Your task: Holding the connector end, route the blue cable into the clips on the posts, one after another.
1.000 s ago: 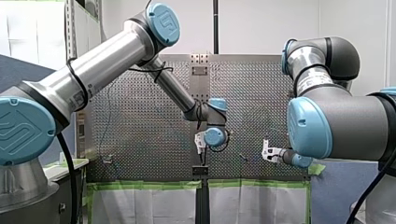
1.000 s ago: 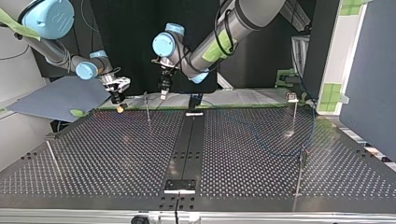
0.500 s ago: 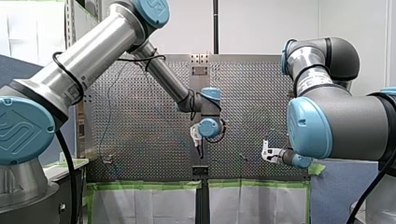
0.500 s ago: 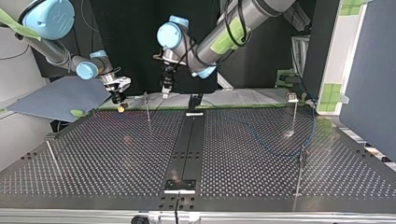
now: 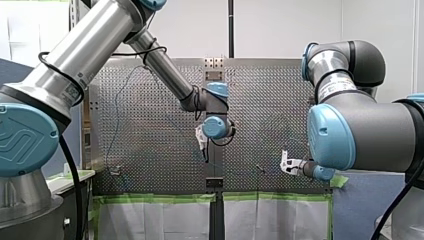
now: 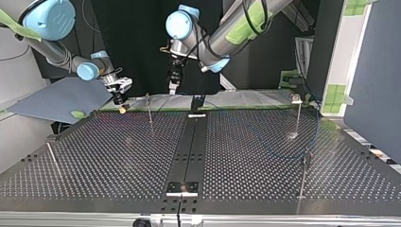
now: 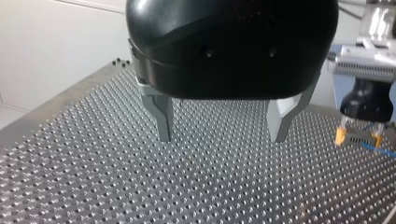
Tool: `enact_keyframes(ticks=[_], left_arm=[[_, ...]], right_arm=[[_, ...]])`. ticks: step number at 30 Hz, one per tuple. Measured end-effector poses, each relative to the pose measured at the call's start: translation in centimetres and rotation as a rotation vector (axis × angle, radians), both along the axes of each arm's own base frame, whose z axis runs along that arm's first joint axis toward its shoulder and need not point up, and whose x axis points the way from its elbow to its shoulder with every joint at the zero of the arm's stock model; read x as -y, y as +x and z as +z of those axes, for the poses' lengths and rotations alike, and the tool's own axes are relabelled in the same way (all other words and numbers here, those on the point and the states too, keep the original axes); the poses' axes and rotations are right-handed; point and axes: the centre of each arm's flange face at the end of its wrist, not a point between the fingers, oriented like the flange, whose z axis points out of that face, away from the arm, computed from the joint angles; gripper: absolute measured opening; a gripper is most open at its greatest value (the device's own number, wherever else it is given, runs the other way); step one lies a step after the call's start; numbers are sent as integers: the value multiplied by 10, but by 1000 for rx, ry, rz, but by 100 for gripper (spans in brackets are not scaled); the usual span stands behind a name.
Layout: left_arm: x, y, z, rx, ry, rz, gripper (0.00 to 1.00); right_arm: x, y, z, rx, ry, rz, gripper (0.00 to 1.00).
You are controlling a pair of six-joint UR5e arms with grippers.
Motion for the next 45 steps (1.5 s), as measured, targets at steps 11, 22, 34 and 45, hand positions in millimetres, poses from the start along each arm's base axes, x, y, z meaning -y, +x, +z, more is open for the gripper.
enact_keyframes(ticks=[11,22,34,45], left_arm=[[-30,-30,18,-31,12,1,100],[-57,-63,34,-72,-21,-33,100],[-83,-88,54,-41,-133,-48,100],[-110,-105,72,24,-231,-17,100]], right_arm=[[0,0,-1,-1,-1,4,0],[2,-13,-1,-32,-3,-13,0],[1,-17,42,-78,-44,-11,0],[-7,-15,89,-77,-94,-10,0]])
